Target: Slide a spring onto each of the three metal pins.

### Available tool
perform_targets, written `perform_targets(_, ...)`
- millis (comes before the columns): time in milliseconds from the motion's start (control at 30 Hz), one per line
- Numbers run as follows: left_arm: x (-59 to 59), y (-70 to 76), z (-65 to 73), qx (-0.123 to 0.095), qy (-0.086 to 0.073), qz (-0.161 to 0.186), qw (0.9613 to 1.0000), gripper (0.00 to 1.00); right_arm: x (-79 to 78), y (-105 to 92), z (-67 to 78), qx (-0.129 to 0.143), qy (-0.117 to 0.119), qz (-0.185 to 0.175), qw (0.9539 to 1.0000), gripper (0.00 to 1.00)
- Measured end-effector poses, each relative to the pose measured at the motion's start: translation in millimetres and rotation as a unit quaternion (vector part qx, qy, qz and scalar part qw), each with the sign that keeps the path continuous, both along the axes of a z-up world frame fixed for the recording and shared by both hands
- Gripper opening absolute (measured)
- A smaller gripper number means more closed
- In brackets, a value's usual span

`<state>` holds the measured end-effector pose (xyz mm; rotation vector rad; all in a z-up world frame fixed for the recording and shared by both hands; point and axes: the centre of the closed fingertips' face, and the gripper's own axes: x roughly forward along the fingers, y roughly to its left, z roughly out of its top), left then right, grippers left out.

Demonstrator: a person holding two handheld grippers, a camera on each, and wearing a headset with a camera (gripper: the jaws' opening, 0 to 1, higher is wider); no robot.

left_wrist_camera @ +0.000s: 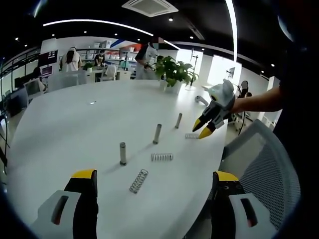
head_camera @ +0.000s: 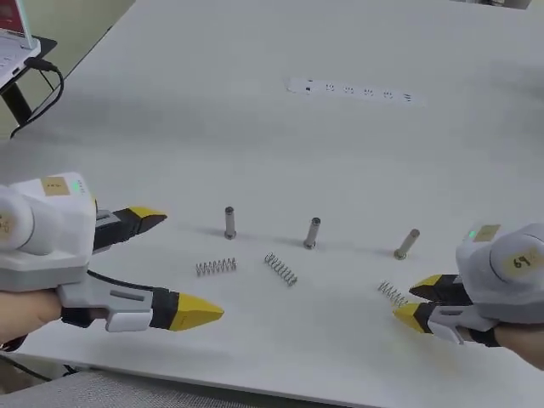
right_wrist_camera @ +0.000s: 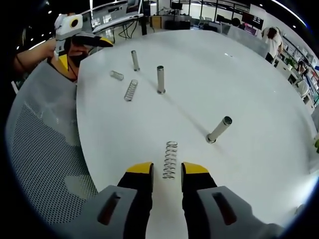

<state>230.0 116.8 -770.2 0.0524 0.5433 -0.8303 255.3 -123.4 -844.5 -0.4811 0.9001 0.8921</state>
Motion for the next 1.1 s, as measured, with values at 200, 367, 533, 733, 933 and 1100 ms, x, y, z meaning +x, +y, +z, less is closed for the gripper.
perform_targets(200, -0.5, -0.6, 0.6, 0.002, -0.001, -0.002, 1.0, 0.93, 2.2, 3.1, -5.1, -0.009, 0.007, 0.004, 0.9999, 0.19)
perform_targets(367, -1.1, 0.6, 0.3, 0.003, 0.0, -0.002, 1.0, 0.92, 1.0, 1.4, -9.1, -0.019, 0.013, 0.008, 0.9997, 0.18)
perform_targets(533, -1.2, 1.5, -0.4, 0.003, 0.002, -0.001, 1.0, 0.92, 1.2, 1.3, -9.9, -0.024, 0.012, 0.013, 0.9996, 0.15)
perform_targets(733, -2.4, -0.2, -1.4, 0.005, 0.003, -0.004, 1.0, 0.92, 1.8, 0.1, -11.6, -0.031, 0.013, 0.015, 0.9993, 0.12)
perform_targets(933, -2.9, 0.2, -1.1, 0.004, 0.003, -0.004, 1.0, 0.92, 2.3, 0.1, -11.8, -0.031, 0.011, 0.014, 0.9994, 0.09)
perform_targets(1100, -3.1, -0.1, -0.5, 0.004, 0.002, -0.004, 1.0, 0.92, 4.0, -0.3, -10.4, -0.031, 0.007, 0.011, 0.9994, 0.08)
